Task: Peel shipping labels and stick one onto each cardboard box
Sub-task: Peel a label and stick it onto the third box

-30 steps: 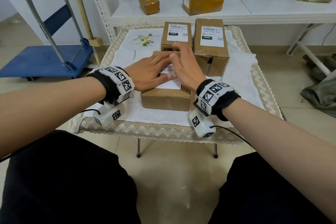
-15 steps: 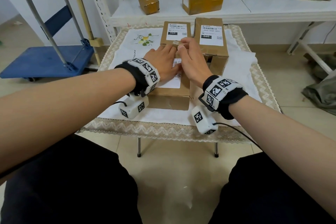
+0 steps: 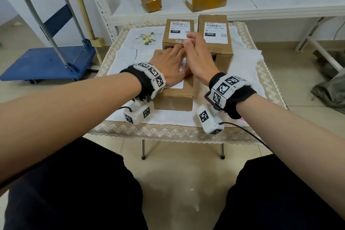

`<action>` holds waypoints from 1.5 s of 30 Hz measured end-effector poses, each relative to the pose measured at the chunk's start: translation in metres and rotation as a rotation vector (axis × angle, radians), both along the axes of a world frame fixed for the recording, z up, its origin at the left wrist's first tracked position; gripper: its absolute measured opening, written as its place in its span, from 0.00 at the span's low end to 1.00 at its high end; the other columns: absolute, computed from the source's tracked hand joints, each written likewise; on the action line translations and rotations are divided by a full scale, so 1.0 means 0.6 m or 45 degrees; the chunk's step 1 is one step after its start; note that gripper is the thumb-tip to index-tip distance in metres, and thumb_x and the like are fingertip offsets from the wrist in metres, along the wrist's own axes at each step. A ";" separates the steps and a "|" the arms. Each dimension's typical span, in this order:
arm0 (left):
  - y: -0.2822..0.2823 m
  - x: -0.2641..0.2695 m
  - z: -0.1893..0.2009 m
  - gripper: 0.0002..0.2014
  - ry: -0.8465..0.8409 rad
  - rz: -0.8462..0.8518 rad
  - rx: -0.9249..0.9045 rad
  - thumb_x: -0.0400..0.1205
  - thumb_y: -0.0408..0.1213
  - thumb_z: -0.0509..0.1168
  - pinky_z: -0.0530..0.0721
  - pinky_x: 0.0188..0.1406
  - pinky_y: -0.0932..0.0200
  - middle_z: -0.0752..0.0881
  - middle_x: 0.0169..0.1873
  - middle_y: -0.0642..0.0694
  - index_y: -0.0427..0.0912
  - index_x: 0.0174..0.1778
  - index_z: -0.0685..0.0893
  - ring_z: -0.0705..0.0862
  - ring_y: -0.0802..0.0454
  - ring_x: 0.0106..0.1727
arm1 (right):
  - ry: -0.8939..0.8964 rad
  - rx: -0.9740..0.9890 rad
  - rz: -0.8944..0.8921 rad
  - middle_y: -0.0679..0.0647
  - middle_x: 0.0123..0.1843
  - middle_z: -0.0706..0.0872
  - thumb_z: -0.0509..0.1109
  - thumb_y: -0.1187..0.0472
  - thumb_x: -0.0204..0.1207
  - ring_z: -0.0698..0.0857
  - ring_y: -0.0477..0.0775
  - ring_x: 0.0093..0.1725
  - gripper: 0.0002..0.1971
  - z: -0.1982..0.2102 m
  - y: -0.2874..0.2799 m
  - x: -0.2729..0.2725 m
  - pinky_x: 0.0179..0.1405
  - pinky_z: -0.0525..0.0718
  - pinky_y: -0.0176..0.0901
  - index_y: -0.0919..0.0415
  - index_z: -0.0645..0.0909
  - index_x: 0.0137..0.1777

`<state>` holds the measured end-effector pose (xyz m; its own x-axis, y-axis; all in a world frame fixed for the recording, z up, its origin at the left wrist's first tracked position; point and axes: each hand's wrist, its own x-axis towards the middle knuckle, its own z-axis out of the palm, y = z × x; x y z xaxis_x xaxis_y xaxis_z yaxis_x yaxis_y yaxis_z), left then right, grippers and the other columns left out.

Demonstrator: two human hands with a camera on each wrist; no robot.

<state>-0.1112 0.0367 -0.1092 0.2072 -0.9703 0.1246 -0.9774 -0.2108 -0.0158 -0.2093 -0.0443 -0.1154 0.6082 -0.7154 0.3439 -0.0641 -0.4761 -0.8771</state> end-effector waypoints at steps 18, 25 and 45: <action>0.018 -0.027 -0.016 0.39 0.066 -0.100 -0.072 0.81 0.65 0.46 0.77 0.66 0.44 0.69 0.74 0.43 0.42 0.83 0.59 0.74 0.44 0.71 | 0.040 -0.038 0.002 0.57 0.72 0.77 0.54 0.53 0.88 0.76 0.51 0.70 0.20 0.004 -0.003 0.000 0.71 0.73 0.44 0.62 0.70 0.75; 0.024 -0.017 -0.004 0.37 0.007 -0.098 -0.032 0.79 0.62 0.39 0.77 0.61 0.44 0.74 0.69 0.43 0.42 0.75 0.68 0.78 0.44 0.64 | 0.030 -0.034 -0.007 0.58 0.71 0.78 0.54 0.52 0.87 0.77 0.53 0.69 0.21 0.001 -0.006 0.004 0.72 0.74 0.49 0.62 0.70 0.74; 0.008 -0.012 -0.011 0.43 0.041 -0.019 -0.039 0.75 0.65 0.33 0.77 0.56 0.46 0.72 0.71 0.44 0.42 0.78 0.66 0.77 0.43 0.66 | 0.031 -0.030 -0.004 0.58 0.73 0.76 0.55 0.52 0.87 0.76 0.52 0.71 0.20 0.000 -0.006 0.003 0.74 0.73 0.52 0.61 0.69 0.75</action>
